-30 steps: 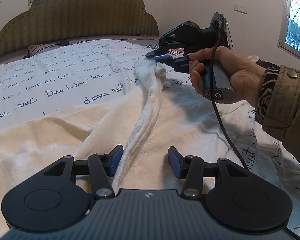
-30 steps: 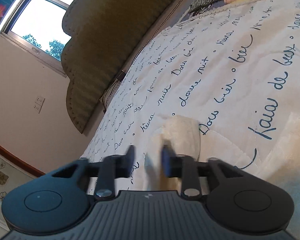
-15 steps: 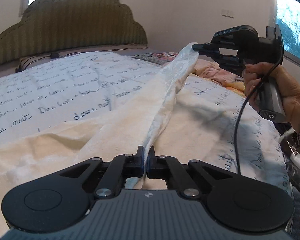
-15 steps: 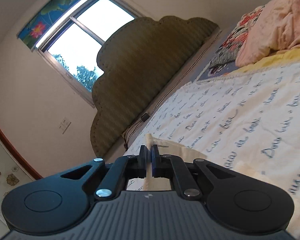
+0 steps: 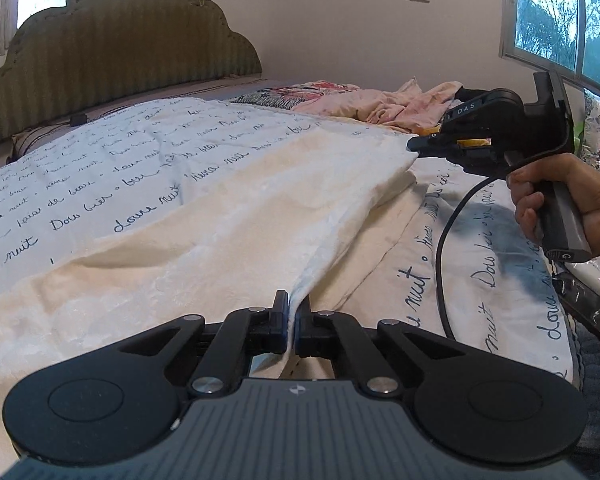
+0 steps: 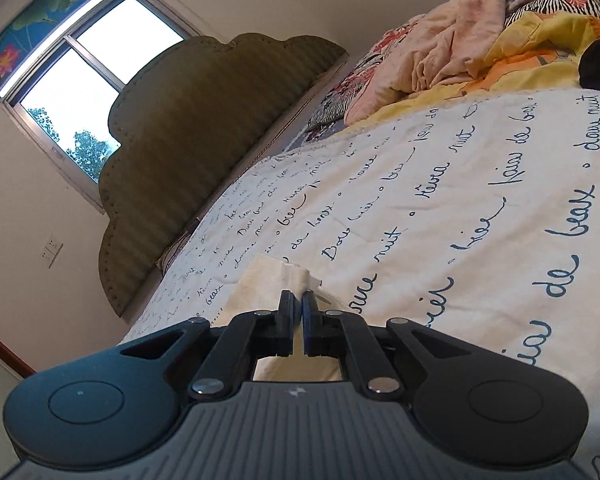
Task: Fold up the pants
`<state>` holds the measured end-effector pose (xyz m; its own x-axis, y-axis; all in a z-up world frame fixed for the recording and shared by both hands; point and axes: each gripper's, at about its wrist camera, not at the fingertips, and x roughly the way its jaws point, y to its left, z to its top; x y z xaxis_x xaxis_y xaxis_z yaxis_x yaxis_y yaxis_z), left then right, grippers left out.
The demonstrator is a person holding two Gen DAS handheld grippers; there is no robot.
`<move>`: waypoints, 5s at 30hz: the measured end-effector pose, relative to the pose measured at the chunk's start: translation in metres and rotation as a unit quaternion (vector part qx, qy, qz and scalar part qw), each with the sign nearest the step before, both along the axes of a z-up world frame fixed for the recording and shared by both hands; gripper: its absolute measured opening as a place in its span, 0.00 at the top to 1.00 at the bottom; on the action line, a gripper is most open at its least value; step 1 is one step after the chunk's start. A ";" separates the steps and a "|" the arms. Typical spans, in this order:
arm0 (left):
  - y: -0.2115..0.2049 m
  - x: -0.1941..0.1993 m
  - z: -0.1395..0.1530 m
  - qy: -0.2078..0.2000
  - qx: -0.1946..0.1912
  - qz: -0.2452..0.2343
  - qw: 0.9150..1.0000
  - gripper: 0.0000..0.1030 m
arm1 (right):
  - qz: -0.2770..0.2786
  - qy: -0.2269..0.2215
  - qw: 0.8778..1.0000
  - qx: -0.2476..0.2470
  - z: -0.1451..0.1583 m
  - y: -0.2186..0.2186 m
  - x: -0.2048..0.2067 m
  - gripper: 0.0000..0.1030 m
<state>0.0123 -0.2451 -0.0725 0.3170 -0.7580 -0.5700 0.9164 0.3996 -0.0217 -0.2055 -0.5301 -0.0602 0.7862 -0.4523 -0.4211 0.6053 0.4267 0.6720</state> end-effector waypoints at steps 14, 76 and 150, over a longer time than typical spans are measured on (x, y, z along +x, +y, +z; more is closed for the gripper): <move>0.008 0.003 0.002 0.033 0.003 -0.025 0.999 0.70 | -0.018 0.080 0.996 0.033 -0.015 0.007 -0.012 0.92; 0.089 0.131 0.009 0.354 -0.158 0.193 0.901 0.15 | 0.131 -0.018 0.983 -0.126 0.035 0.058 0.046 0.86; 0.169 0.111 0.022 0.060 -0.040 0.295 0.953 0.92 | 0.478 0.176 0.671 -0.539 0.005 0.391 0.178 0.83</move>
